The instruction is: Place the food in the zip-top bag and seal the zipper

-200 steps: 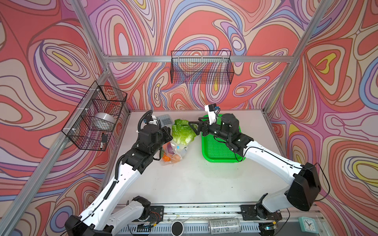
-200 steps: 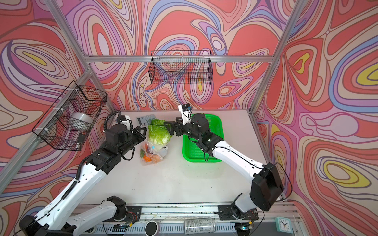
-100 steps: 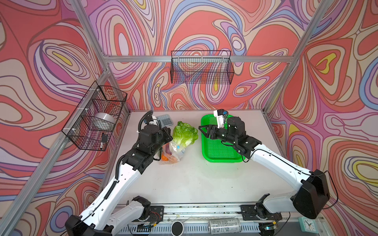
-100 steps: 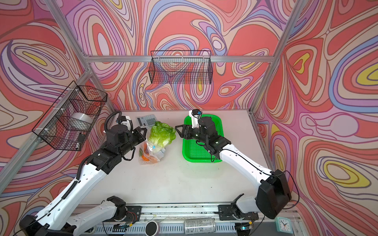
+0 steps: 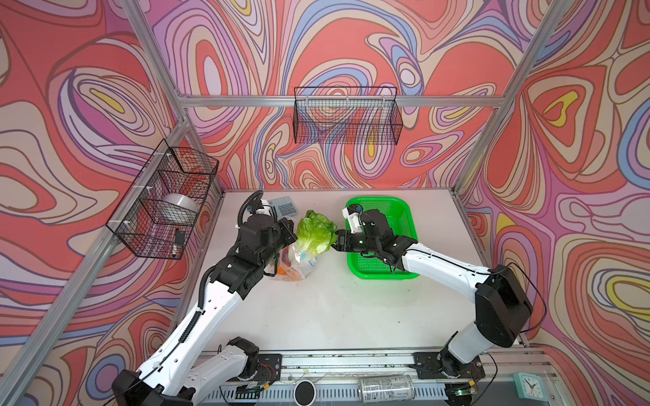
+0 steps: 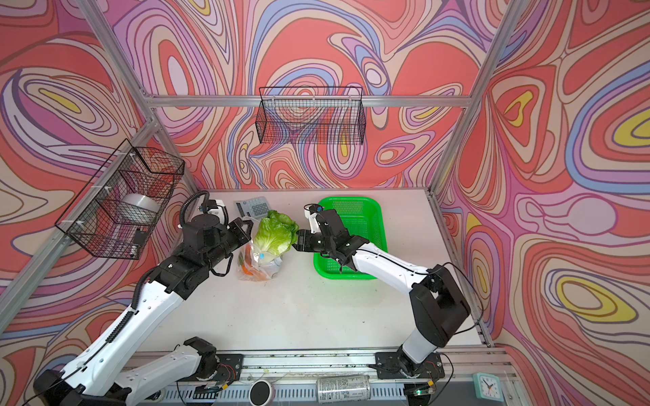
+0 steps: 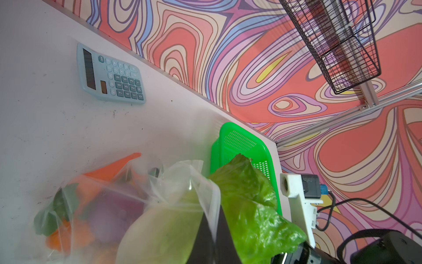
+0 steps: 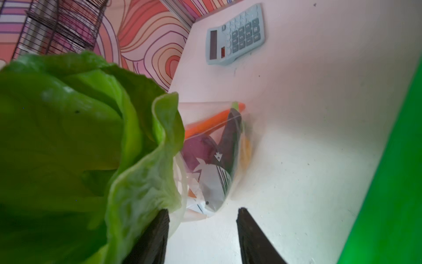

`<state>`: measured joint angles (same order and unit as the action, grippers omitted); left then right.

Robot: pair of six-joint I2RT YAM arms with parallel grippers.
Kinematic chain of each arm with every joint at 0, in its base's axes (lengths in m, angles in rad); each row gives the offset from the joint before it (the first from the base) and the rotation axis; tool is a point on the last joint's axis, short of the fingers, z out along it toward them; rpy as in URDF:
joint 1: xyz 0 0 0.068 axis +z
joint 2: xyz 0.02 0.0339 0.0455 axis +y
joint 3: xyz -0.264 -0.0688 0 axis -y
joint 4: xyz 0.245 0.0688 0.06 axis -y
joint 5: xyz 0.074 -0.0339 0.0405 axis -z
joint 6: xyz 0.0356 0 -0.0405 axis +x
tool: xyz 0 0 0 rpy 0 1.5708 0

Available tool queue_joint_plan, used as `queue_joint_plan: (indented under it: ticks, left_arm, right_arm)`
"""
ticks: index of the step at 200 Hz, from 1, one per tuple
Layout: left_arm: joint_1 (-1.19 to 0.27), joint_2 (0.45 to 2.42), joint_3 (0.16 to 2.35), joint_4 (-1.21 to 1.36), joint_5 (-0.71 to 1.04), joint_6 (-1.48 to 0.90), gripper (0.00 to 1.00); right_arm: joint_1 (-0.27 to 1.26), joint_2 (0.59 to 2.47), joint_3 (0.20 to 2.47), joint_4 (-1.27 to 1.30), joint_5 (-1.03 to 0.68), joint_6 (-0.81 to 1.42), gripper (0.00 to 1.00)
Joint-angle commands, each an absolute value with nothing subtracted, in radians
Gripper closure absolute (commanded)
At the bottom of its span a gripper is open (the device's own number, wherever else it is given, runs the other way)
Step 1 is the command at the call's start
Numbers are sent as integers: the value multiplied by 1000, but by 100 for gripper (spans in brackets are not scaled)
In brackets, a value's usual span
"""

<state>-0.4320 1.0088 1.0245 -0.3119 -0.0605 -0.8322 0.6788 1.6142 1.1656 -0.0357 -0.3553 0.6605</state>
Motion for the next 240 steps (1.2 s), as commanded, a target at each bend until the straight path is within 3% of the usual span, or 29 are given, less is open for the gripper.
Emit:
queue_joint_plan:
  ticks: [1,40,217,240]
  left_arm:
    - [-427,992,1015,-296,-56,-847,100]
    - [-426,995,1031,-301,-45,-841,100]
    - [-428,991,1035,-297,-69,-841,100]
    - [-426,992,1025,-283,-60,-852,100]
  right_arm:
    - [697,1613,1206,84,-415,651,49]
    - [716,1671,1200,162,-523,711,44]
    - [745,1799,1183,130,-576,793,55]
    - [747,1798,1118,230,-568,860,55]
